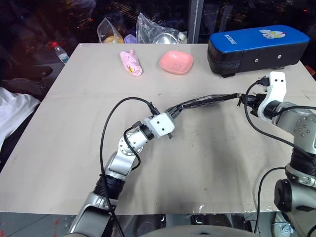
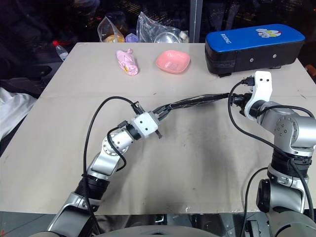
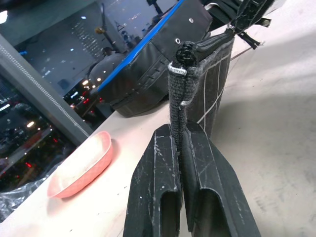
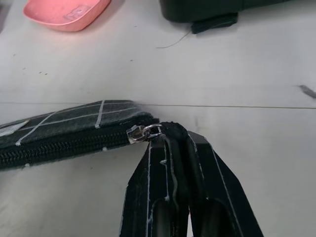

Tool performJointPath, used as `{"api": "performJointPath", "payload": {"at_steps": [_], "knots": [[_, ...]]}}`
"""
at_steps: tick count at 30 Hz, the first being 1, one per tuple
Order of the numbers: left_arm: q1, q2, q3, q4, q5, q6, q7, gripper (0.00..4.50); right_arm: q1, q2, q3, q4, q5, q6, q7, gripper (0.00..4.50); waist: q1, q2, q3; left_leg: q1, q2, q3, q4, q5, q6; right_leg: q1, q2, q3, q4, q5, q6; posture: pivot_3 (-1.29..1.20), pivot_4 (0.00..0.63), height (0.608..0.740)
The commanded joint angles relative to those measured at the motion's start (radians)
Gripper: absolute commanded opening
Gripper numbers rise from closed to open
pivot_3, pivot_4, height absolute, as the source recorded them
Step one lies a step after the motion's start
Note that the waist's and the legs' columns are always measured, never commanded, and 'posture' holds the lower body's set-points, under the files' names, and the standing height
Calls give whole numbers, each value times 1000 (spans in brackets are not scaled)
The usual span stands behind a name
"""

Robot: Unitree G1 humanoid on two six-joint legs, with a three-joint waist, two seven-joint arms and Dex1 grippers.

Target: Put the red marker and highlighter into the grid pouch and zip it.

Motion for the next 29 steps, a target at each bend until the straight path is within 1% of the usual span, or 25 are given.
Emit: {"api": "performJointPath", "payload": {"at_steps": [1, 2, 3, 4, 5, 6, 7, 9, 12, 14, 18, 20, 21, 24, 27, 29], "knots": [[3, 16, 38, 2, -5, -14, 28, 0, 36, -68, -4, -39, -12, -81, 48, 44, 0, 0, 0, 0, 0, 0, 0, 0, 0, 0, 0, 0, 0, 0, 0, 0, 150, 737], [6, 19, 39, 4, -11, -13, 22, 0, 65, -95, 27, -62, 3, -122, 116, 44, 1, 0, 0, 0, 0, 0, 0, 0, 0, 0, 0, 0, 0, 0, 0, 0, 150, 737], [11, 25, 41, 4, -21, -11, 12, 0, 94, -118, 50, -82, 13, -152, 166, 591, 4, 0, 0, 0, 0, 0, 0, 0, 0, 0, 0, 0, 0, 0, 0, 0, 150, 737], [21, 41, 48, 4, -40, -6, -10, 0, 143, -156, 74, -99, 14, -207, 230, 855, 4, 0, 0, 0, 0, 0, 0, 0, 1, 0, 0, 0, -1, 0, 0, 0, 150, 737], [29, 53, 54, 5, -54, -2, -25, 0, 177, -181, 87, -109, 13, -245, 270, 1349, 4, 0, 0, 0, 0, 0, 0, -2, 3, 0, 0, 0, -1, 0, 0, 0, 150, 737], [38, 67, 59, 7, -70, 6, -43, 0, 215, -208, 98, -111, 3, -289, 307, 1586, 3, 0, 0, 0, 0, 0, 0, -2, 4, 0, 0, 0, -1, 0, 0, 0, 150, 737], [44, 77, 62, 8, -80, 11, -55, 631, 239, -227, 105, -111, -3, -321, 330, 2145, 2, 0, 0, 0, 0, 0, 0, -2, 4, 0, 0, 0, -1, 0, 0, 0, 150, 737], [76, 90, 87, -3, -142, 59, -85, 1401, 330, -272, 120, -96, -41, -452, 404, 3112, 2, 0, 0, 0, 0, 0, 0, -2, 4, 0, 0, 0, -1, 0, 0, 0, 150, 737], [158, 84, 149, -85, -319, 246, -135, 2769, 460, -277, 92, -40, -57, -693, 533, 4472, -1, 0, 0, 1, 0, 0, 0, -2, 4, 1, 0, 0, -1, 0, 1, 0, 150, 737], [236, 125, 172, -157, -399, 338, -197, 3699, 524, -286, 82, -12, -59, -792, 601, 4500, -2, 0, 0, 1, 1, 0, 0, -2, 4, 1, 0, 0, -1, -1, 1, 0, 150, 737], [372, 214, 212, -254, -474, 460, -273, 3699, 586, -289, 55, 116, -77, -1035, 721, 4500, -1, 0, 1, 2, 1, 0, 1, -1, 2, 1, 0, 1, 0, -1, 1, 0, 150, 737], [434, 241, 234, -297, -503, 499, -290, 3699, 605, -299, 47, 186, -80, -1119, 778, 4500, 0, 0, 1, 3, 1, 0, 1, -2, 4, 2, 1, 1, 0, -1, 1, 0, 150, 737], [458, 248, 243, -316, -516, 519, -291, 3699, 614, -307, 47, 212, -78, -1143, 806, 4500, 1, 0, 1, 3, 1, 0, 1, -2, 4, 2, 0, 1, 0, -1, 1, 0, 150, 737], [513, 256, 252, -365, -521, 550, -282, 3699, 616, -282, 1, 282, 34, -1189, 926, 4500, 8, 0, 1, 3, 0, -1, 1, -2, 4, 3, 0, 0, -1, -1, 0, 0, 150, 737], [537, 248, 250, -406, -524, 581, -268, 3699, 611, -305, 28, 363, -3, -1223, 968, 4500, 7, 0, 1, 4, 0, -1, 1, -2, 4, 4, 0, 2, 0, -1, 0, 0, 150, 737], [540, 241, 246, -423, -524, 600, -256, 3699, 607, -312, 45, 381, -4, -1230, 1001, 4500, 8, 0, 1, 4, 0, -1, 1, -3, 4, 4, 0, 3, 0, -1, 0, 0, 150, 737]]}}
